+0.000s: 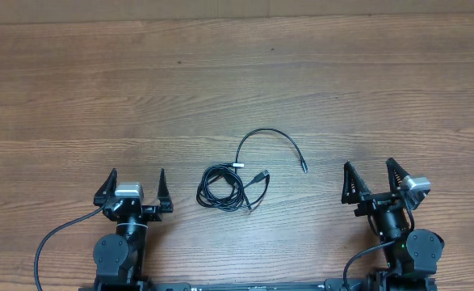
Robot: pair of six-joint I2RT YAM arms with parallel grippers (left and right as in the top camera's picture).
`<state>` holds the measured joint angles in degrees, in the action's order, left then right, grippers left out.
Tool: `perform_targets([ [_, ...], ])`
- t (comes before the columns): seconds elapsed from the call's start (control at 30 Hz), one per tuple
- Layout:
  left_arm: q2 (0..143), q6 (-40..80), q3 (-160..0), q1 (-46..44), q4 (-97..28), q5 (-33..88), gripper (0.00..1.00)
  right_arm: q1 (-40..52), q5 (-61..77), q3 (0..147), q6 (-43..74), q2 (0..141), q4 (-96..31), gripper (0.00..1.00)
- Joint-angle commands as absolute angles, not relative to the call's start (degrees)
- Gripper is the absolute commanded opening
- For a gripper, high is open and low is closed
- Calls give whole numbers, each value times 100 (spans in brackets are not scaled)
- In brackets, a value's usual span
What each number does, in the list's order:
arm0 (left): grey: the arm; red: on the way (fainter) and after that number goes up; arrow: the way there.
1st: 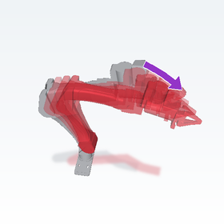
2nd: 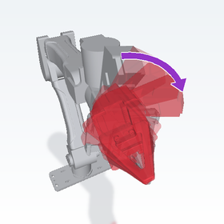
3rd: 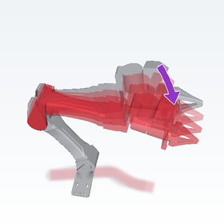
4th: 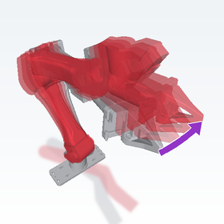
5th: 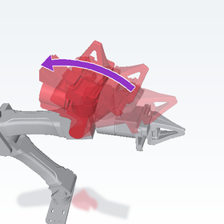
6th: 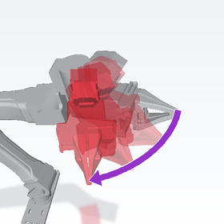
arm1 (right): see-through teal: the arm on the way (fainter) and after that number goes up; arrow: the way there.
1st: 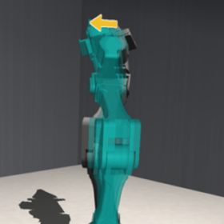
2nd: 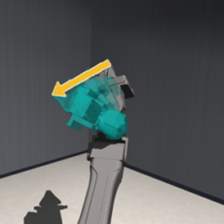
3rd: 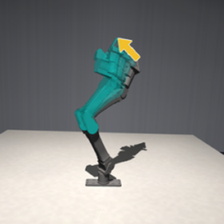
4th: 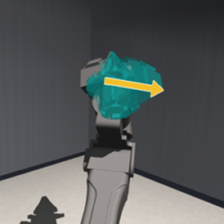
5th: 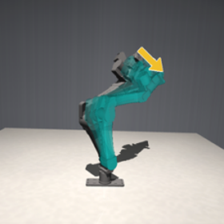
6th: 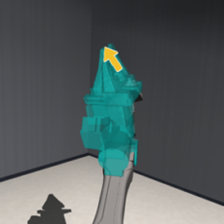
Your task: Untangle cables
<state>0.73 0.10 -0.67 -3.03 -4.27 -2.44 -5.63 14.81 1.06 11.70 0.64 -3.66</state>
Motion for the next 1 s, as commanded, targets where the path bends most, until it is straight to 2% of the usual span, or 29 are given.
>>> perform_targets([
  [0.0, 25, 86, -27, -336, -414, -316, 99, -576, 1507, 45, 1057, 71, -333, 100],
  [0.67, 25, 113, -27, -336, -421, -292, 99, -576, 1509, 45, 1057, 71, -333, 100],
  [0.97, 36, 1184, -32, -336, -449, 16, 99, -576, 1507, 45, 1057, 71, -333, 100],
])
